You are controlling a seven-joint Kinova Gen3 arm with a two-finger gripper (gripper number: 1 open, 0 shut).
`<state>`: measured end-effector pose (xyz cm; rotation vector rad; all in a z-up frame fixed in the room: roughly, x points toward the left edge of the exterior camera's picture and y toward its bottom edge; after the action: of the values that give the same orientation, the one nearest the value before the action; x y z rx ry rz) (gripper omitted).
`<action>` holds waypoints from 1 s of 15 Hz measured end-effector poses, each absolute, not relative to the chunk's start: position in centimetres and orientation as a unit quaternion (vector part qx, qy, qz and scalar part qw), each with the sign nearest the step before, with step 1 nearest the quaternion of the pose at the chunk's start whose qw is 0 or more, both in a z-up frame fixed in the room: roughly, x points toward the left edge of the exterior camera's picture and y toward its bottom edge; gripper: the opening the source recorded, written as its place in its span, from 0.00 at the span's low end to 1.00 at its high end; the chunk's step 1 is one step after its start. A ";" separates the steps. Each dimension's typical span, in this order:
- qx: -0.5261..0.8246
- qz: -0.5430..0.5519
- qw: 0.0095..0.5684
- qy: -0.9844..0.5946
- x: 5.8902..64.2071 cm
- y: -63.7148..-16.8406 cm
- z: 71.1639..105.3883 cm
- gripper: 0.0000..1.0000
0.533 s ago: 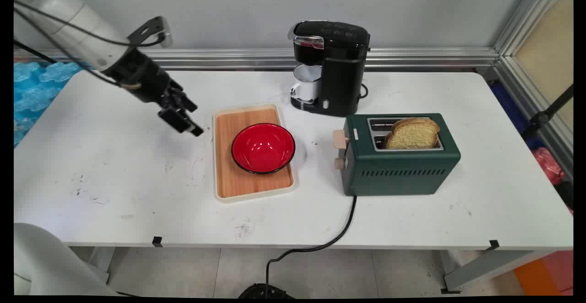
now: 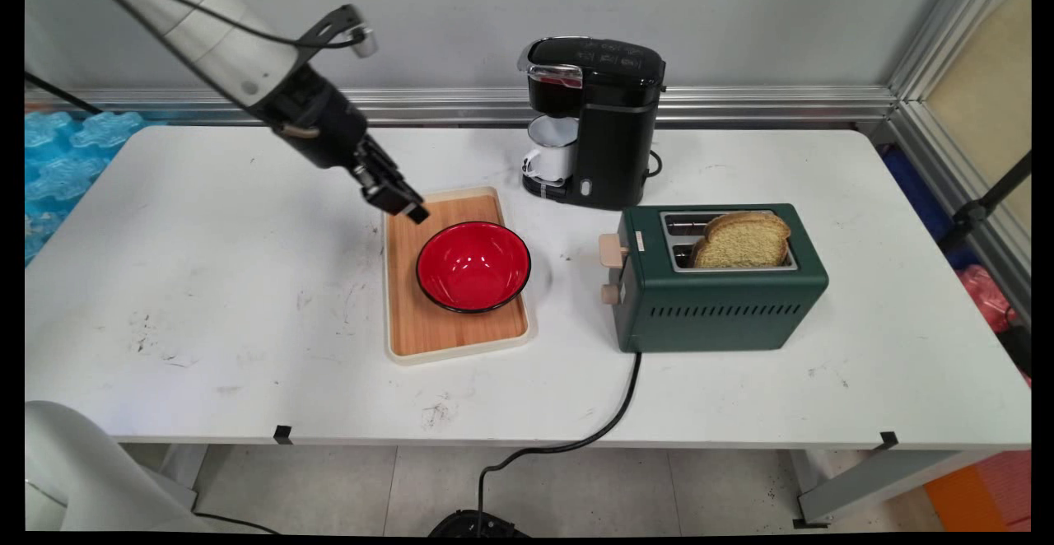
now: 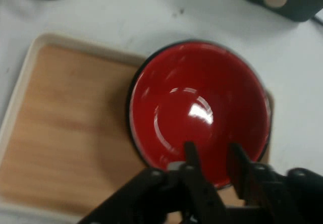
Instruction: Press the toaster switch
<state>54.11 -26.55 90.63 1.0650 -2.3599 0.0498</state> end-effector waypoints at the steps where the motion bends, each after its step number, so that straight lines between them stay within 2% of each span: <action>1: 0.394 0.017 0.274 -0.877 53.4 -26.9 90.9 0.00; 15: 0.364 0.042 0.281 -0.887 43.0 -30.6 94.3 0.00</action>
<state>42.99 -30.59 94.33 0.9759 -2.3780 0.1119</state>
